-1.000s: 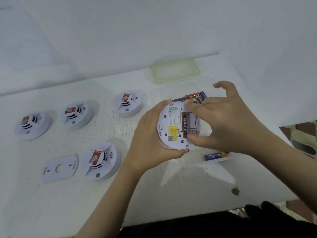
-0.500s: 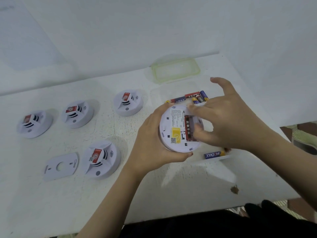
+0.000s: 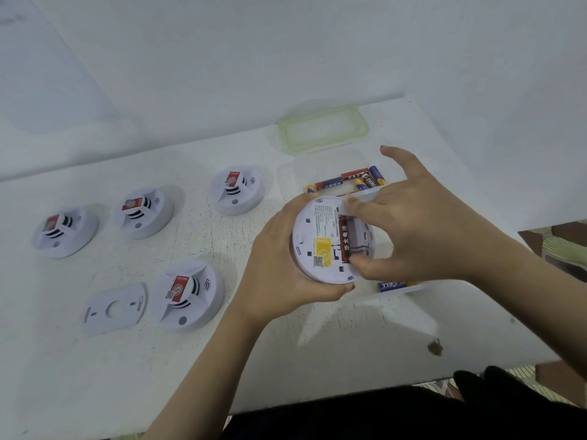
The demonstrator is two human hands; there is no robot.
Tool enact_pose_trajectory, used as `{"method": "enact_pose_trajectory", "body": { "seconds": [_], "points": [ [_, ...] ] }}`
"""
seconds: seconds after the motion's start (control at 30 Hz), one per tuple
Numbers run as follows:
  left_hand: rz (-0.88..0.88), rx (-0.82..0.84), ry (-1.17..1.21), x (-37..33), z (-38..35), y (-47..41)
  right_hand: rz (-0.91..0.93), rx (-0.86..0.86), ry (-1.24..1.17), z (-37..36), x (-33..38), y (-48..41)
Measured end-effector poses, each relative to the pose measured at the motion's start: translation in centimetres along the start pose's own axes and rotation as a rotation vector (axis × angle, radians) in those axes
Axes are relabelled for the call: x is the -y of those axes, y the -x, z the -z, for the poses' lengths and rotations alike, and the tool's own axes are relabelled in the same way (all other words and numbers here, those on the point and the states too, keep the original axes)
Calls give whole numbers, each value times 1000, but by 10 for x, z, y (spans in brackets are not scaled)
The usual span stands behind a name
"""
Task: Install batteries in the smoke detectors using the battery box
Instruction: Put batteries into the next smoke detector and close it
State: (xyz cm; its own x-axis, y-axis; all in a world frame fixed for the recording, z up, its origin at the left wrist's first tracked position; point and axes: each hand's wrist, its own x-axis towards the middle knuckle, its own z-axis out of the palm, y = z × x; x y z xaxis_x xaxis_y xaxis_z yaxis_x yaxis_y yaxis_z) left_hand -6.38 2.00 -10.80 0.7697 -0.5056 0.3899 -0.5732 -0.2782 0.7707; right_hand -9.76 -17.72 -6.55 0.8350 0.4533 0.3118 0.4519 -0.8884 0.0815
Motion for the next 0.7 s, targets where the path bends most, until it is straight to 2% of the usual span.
{"method": "enact_pose_trajectory", "body": {
  "seconds": [0.23, 0.4, 0.7],
  "points": [
    [-30, -1, 19, -6, -2, -2, 25, 83, 50, 2, 2, -2],
    [-27, -2, 27, -6, -1, 0, 52, 74, 41, 1, 0, 3],
    [13, -75, 80, 3, 6, 2, -40, -23, -210, -18, 14, 17]
  ]
}}
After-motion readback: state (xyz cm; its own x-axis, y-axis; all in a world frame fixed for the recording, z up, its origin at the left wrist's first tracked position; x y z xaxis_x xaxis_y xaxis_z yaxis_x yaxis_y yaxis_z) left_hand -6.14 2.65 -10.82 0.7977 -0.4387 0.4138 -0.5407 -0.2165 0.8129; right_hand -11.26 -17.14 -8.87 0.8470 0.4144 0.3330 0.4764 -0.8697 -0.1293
